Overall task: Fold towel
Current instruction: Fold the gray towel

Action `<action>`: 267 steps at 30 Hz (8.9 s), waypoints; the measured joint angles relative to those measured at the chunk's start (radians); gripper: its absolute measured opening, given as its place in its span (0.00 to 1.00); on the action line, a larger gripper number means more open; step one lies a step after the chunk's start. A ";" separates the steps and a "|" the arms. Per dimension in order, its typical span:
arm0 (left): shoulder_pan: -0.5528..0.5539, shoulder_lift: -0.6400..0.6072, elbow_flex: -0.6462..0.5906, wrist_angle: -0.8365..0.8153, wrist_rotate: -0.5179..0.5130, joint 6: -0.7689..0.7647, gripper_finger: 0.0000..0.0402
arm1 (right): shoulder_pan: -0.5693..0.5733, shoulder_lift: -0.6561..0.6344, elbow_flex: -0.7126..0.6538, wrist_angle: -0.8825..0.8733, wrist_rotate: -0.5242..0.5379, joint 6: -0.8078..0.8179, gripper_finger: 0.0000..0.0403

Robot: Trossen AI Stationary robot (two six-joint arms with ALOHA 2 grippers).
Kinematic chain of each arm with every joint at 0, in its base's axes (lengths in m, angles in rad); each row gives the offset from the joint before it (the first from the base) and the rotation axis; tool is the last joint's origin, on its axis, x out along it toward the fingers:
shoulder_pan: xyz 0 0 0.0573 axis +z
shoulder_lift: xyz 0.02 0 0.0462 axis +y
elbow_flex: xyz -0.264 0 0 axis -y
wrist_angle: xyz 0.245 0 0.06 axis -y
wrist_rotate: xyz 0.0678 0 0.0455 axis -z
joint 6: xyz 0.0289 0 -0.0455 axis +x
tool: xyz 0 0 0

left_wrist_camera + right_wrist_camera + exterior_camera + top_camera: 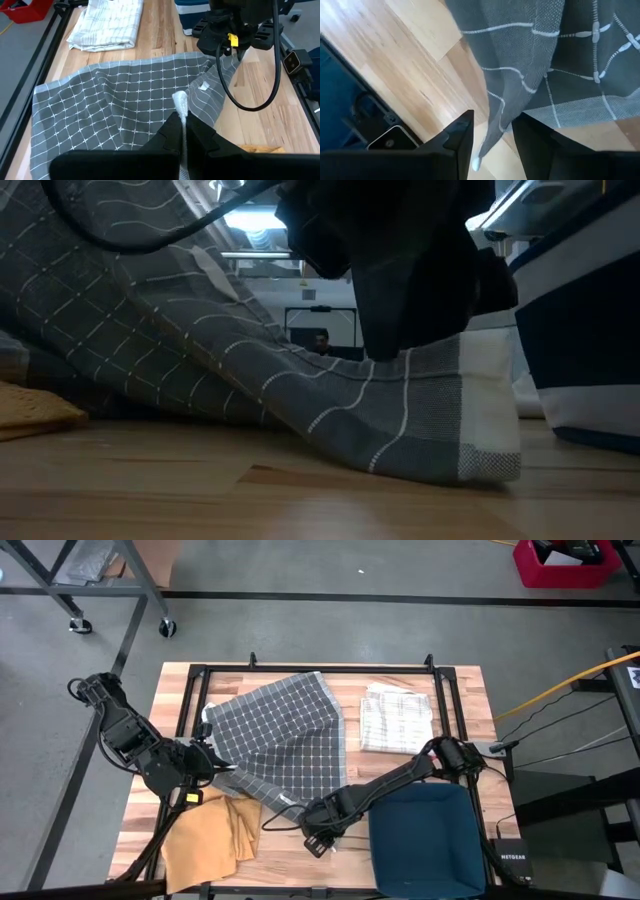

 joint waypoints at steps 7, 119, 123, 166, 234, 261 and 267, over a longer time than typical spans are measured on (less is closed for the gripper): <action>0.000 0.000 0.000 0.000 0.000 0.000 0.00 | 0.000 0.010 0.000 0.002 0.000 -0.002 0.29; 0.971 -0.072 -0.052 -0.157 -0.792 0.337 0.00 | -1.021 -0.076 0.563 0.175 0.543 -1.602 0.00; 1.015 -0.073 -0.098 -0.157 -0.793 0.337 0.00 | -1.022 -0.046 0.563 0.183 0.519 -1.602 0.00; 1.122 -0.075 -0.377 -0.111 -0.002 0.338 0.00 | -0.954 0.053 0.564 -0.404 0.305 -1.402 0.00; 1.099 -0.074 -0.422 -0.128 0.420 0.322 0.29 | -0.783 0.053 0.564 -0.430 0.175 -1.379 0.34; 1.015 -0.072 -0.636 0.216 0.576 0.067 0.10 | -0.856 0.238 0.563 -0.323 0.214 -1.222 0.04; 1.002 -0.072 -0.704 0.222 0.562 0.009 0.01 | -0.857 0.285 0.563 -0.385 0.217 -1.222 0.02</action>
